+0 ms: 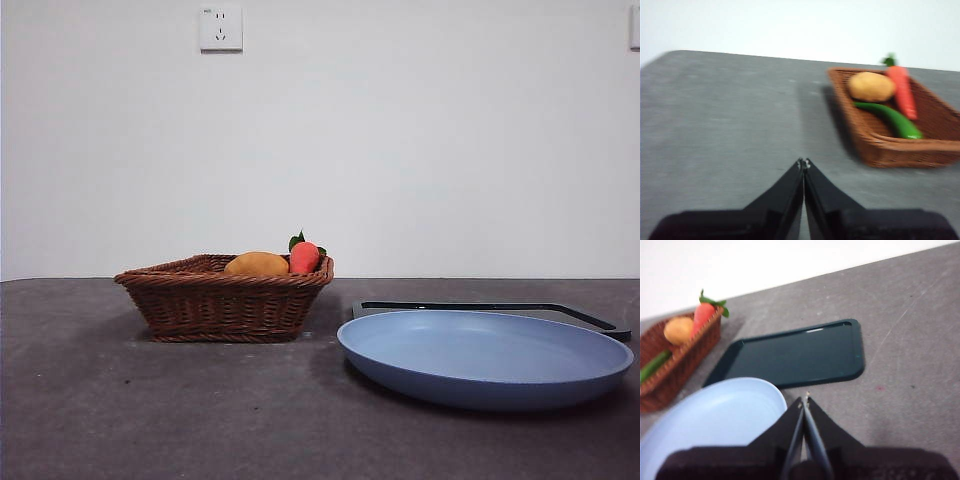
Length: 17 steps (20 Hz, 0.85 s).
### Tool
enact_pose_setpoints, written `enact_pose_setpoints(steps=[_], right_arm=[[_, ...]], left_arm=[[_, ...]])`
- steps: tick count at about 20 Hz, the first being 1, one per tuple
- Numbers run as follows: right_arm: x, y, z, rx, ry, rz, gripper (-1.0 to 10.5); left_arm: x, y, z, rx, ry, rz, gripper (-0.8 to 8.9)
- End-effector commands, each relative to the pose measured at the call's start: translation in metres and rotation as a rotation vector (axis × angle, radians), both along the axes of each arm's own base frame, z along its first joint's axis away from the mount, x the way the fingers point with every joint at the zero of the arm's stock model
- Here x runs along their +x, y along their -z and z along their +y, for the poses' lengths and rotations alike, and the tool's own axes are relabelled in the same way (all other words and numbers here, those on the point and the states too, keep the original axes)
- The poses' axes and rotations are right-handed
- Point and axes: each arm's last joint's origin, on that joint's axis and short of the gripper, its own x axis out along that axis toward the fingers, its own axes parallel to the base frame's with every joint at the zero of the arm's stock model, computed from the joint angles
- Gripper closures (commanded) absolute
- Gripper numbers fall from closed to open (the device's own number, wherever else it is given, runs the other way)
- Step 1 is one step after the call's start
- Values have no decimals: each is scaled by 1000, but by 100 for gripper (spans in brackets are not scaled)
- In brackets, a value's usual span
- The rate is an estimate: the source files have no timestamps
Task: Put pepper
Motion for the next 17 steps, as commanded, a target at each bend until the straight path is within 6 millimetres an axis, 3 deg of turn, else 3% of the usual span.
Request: enact_pose_setpoints(steps=[1,8,17], right_arm=[[0,-3,1,117,-6,-10,940],[-1,-23,2,220,-30,-68,941],[-2,-82,2,167,-41,-113,941]], left_arm=[[0,1,-2,-89,72,-3,806],[-1,-14,-5,-282,157,-41,807],[-6,-55,-6,-291,180,-18,807]])
